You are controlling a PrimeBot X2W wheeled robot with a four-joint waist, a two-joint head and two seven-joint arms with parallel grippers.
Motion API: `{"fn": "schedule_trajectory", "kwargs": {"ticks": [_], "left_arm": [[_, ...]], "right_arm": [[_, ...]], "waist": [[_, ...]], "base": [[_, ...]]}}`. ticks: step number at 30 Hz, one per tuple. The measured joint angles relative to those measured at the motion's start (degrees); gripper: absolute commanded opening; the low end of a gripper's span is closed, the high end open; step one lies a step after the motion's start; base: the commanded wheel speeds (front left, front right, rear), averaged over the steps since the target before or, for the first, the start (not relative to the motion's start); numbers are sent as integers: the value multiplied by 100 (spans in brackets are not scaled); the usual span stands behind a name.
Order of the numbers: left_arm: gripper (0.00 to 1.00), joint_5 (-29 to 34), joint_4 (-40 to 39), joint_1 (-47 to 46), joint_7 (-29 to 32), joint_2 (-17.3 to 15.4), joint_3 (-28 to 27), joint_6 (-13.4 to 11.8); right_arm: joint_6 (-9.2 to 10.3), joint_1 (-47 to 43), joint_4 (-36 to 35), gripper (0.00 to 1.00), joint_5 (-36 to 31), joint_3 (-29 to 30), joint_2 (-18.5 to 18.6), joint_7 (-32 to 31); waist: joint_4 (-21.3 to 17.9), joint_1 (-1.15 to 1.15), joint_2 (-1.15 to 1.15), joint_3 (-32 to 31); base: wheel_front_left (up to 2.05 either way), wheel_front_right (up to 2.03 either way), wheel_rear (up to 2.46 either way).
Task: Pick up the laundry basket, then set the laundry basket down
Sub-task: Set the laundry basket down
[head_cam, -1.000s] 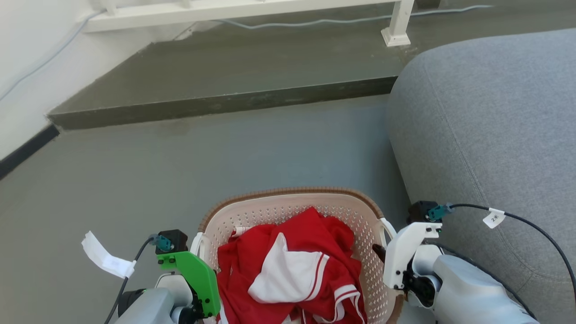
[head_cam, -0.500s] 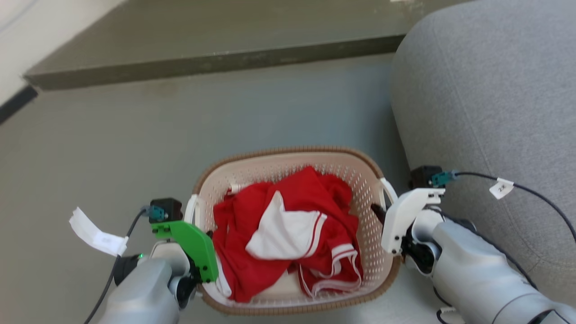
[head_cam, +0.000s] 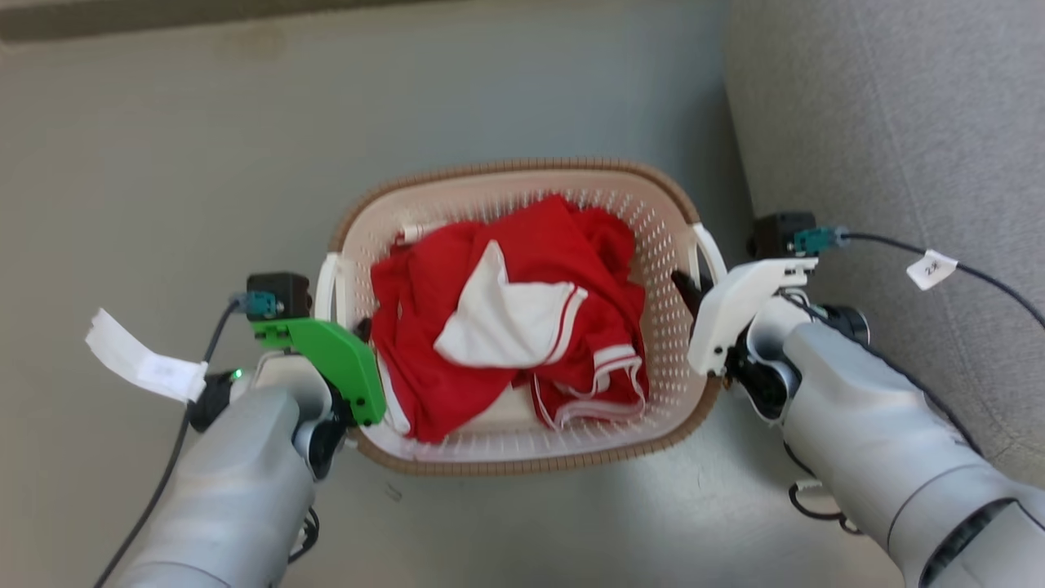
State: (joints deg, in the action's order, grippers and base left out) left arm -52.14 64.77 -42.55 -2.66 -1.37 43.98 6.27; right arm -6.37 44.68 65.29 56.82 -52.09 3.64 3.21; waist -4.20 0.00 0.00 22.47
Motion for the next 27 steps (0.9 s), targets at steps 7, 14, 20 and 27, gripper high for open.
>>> {"fn": "schedule_trajectory", "kwargs": {"ticks": [7, 14, 20, 27], "left_arm": [[0, 59, -7, -308, -292, -22, -75, -7], [0, 96, -2, -530, -505, -38, -99, -7], [0, 156, -2, -798, -720, -82, -116, -5], [0, 208, 36, -1032, -858, -126, -133, 2]], "right_arm": [[-2, 291, -1, 0, -47, 24, 4, 297], [-8, 461, -1, 0, -91, 40, 4, 542], [-9, 690, -10, 0, -101, 54, 3, 760], [-9, 890, -60, 0, -101, 58, 4, 838]], "waist": [[-5, 0, 0, 559], [-7, 1, 0, 1017], [-8, 1, 0, 1450], [-15, 1, 0, 1915]], "base": [[0, 0, 0], [0, 0, 0], [0, 0, 0], [0, 0, 0]]}}
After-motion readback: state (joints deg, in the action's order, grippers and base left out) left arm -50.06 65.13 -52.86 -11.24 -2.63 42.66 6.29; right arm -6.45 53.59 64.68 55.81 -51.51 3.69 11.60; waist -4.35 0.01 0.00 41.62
